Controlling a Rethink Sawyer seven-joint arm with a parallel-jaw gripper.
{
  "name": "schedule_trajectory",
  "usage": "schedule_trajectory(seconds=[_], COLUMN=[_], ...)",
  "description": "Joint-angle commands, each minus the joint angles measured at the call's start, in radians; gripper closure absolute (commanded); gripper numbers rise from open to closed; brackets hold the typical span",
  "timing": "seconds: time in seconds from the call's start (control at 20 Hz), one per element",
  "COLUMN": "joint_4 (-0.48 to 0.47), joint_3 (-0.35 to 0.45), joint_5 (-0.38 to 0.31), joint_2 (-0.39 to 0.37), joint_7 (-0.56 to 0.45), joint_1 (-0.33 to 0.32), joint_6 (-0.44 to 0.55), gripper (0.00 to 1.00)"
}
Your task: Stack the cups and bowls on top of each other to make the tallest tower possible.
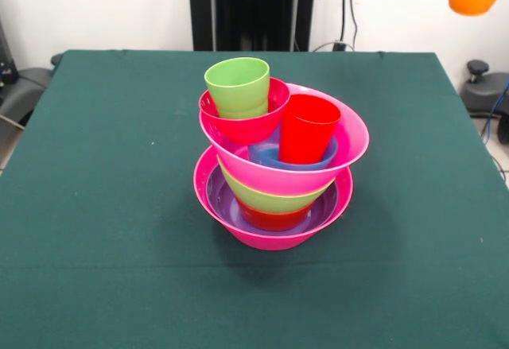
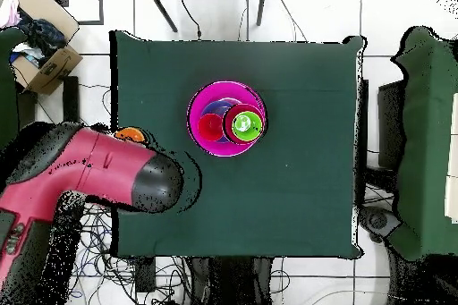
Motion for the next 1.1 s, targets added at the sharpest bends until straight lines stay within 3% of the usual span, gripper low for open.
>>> schedule_trajectory(seconds=[0.05, 0.2, 0.4, 0.65, 1.1], joint_4=[-0.092, -0.123, -0.177, -0.207, -0.289], joint_3=[0.11, 0.154, 0.191, 0.218, 0.255], joint_5=[-0.006, 0.051, 0.061, 0.034, 0.039], joint_2=[-0.003, -0.048, -0.076, -0.073, -0.029], joint_7=[0.066, 0.072, 0.061, -0.03, -0.041], joint_1=[-0.115, -0.184, -0.265, -0.332, -0.435], joint_6=[0.007, -0.014, -0.074, -0.113, -0.121], gripper=[1.0, 1.0, 1.0, 1.0, 1.0])
